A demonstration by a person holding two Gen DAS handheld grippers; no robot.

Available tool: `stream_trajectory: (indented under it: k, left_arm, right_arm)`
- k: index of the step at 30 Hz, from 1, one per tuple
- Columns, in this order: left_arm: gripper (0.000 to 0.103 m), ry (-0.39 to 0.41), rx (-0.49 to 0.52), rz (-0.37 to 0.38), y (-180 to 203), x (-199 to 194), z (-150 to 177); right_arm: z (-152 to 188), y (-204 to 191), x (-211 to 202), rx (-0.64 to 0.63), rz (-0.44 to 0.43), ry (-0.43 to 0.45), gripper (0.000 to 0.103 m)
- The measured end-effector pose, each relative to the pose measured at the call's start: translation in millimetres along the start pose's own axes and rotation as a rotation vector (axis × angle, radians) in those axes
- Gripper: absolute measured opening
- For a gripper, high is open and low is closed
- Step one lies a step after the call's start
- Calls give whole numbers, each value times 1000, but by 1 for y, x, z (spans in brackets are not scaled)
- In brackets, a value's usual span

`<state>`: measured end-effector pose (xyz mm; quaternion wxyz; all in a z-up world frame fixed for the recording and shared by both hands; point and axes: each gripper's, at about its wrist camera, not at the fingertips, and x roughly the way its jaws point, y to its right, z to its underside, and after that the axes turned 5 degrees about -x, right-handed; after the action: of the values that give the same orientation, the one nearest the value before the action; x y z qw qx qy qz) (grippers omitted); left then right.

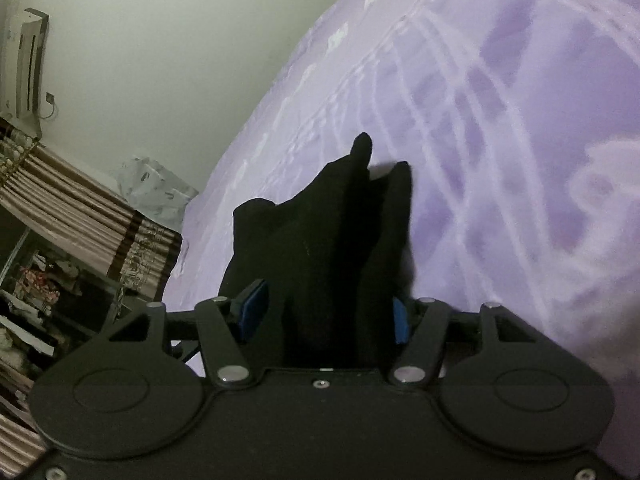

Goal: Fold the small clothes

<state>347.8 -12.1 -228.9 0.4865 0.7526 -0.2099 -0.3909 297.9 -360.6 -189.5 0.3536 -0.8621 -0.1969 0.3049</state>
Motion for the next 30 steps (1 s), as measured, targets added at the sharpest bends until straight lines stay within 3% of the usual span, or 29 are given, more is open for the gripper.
stream_trajectory:
  k: [3,5,6,7,8,9,17,21,25,30]
  left_arm:
    - [54,-2,35,-34,5,4,2]
    - [46,-7,75,-62,11,5,5]
    - [35,-8,91,-81,14,8,4]
    - [30,-7,114,-108,18,8,5]
    - [24,-13,137,-123,21,8,5]
    - [21,-14,152,-132,24,9,5]
    - [17,6,305,-180,77,-16,-3]
    - [17,51,342,-190,96,-65,-24]
    - [17,153,349,-174,103,-146,-46]
    - [20,240,283,-217,62,-211,-58]
  right_arm:
    - [0,0,9,13,4,5,55]
    - [1,-3,13,11,13,13,55]
    - [1,-5,15,4,18,14,54]
    - [1,-8,14,-13,30,12,50]
    - [2,-12,16,-34,58,4,34]
    - [2,-14,18,-49,87,-5,26]
    - [0,-67,19,-140,205,10,19]
    - [-5,-107,25,-171,147,6,19]
    - [-5,-156,44,-215,33,-4,19]
    - [13,-208,90,-258,-98,-58,19]
